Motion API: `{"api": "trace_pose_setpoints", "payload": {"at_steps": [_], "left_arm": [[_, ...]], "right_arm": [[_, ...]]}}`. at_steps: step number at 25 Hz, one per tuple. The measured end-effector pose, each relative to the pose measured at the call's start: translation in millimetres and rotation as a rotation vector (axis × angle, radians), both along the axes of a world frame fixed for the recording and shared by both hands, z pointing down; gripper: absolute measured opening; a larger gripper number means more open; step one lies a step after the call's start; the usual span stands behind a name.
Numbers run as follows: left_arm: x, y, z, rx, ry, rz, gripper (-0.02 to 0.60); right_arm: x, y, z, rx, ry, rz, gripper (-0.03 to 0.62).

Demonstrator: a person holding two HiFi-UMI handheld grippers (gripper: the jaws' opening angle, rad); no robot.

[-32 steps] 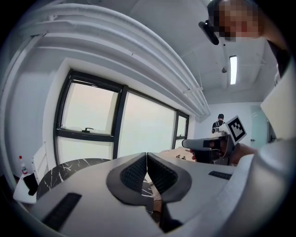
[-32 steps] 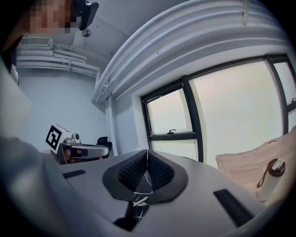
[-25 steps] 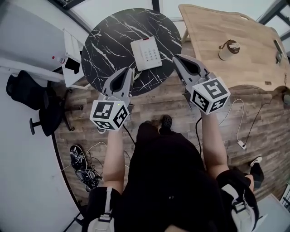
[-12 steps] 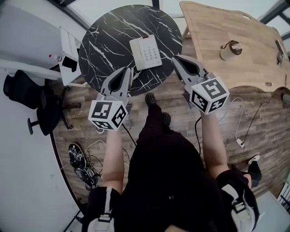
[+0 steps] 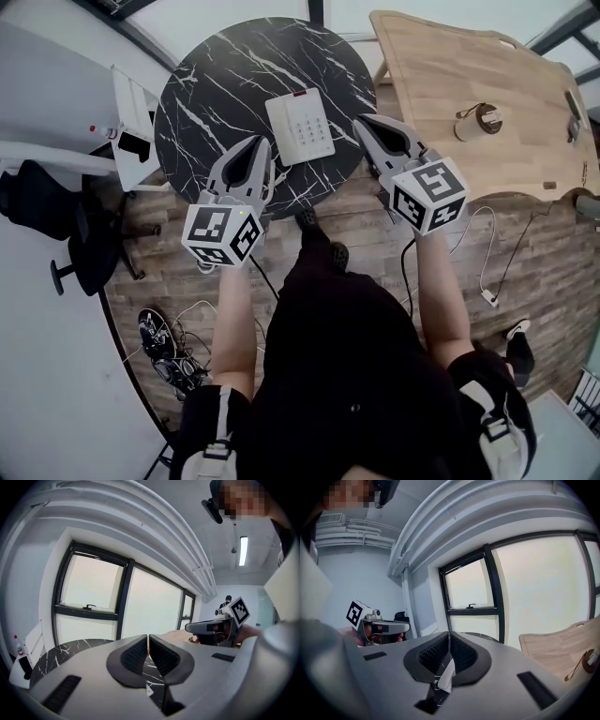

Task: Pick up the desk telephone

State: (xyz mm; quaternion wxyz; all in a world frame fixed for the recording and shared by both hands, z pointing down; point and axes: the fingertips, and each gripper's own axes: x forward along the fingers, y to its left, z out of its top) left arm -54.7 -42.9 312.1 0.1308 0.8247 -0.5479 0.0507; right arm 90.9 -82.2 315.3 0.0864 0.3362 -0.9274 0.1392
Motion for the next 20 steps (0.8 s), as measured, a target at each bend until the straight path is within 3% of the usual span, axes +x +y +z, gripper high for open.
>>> {"api": "trace_pose_setpoints", "payload": {"at_steps": [12,15,20], "left_arm": [[-32,-62,20,-0.037,0.024,0.045,0.023],[-39,-72,28,-0.052,0.037,0.056,0.083],[-50,-84,46,-0.080,0.057,0.079,0.105]], "right_arm": [[-32,-56,14,-0.040,0.061,0.017,0.037],[-39,-64,21,-0.055,0.084,0.024,0.086],[-53,-73,40,-0.092,0.125,0.033,0.147]]}}
